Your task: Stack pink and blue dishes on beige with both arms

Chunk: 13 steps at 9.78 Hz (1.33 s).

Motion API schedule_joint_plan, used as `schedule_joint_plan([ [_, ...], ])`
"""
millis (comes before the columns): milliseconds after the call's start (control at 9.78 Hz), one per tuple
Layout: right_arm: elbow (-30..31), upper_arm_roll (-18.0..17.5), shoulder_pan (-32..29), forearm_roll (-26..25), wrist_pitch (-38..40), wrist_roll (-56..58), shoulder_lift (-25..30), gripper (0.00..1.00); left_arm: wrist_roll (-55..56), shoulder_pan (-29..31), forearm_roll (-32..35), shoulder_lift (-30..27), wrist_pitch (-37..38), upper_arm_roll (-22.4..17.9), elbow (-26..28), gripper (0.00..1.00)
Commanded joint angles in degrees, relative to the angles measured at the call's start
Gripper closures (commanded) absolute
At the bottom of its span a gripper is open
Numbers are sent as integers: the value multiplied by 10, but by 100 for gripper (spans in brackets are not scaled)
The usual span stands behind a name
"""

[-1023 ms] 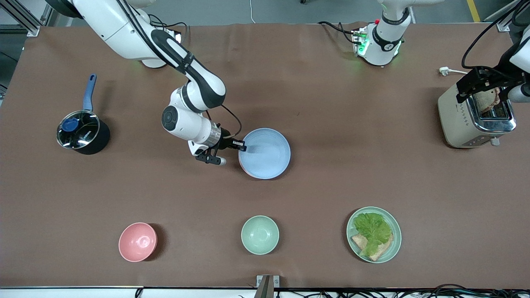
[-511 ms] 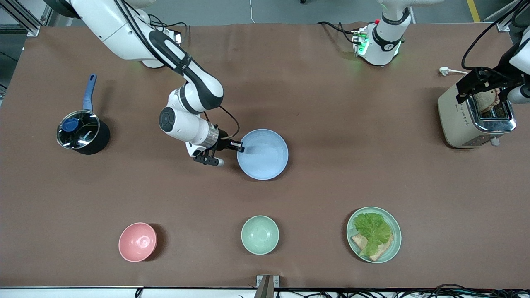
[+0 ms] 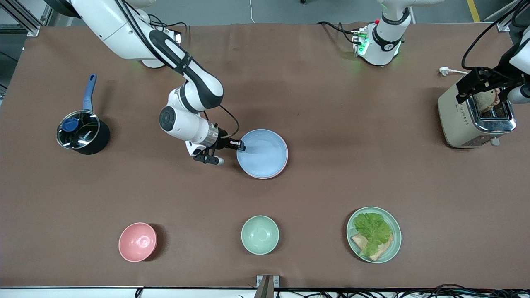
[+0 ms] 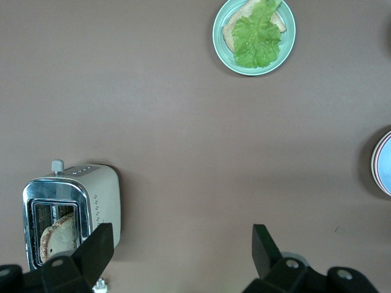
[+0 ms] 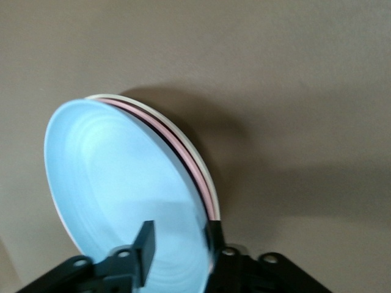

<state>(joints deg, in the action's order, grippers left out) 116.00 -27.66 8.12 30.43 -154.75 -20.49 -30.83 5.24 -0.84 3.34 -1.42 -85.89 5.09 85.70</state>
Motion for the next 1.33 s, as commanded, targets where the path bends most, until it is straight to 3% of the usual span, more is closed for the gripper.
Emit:
schedule_joint_plan([
  [0,15,-3,-13,5,9,4,70,0,-8,-6,-6,-2,0,-7,18,0],
  [102,14,4,-26,-1,33,4,89,0,-8,-7,-6,-2,1,-6,19,0],
  [307,15,40,-45,-69,88,4,138,0,-8,-7,-6,-1,0,-6,19,0],
  [818,-60,184,-84,-302,382,2,292,0,-8,-7,-5,4,-3,-4,16,0],
  [1023,-116,239,-84,-323,459,16,330,0,-8,-8,-6,1,-2,-3,15,0],
  [1227,-235,261,-86,-323,592,74,329,0,-5,-7,-34,2,-10,-4,13,0],
])
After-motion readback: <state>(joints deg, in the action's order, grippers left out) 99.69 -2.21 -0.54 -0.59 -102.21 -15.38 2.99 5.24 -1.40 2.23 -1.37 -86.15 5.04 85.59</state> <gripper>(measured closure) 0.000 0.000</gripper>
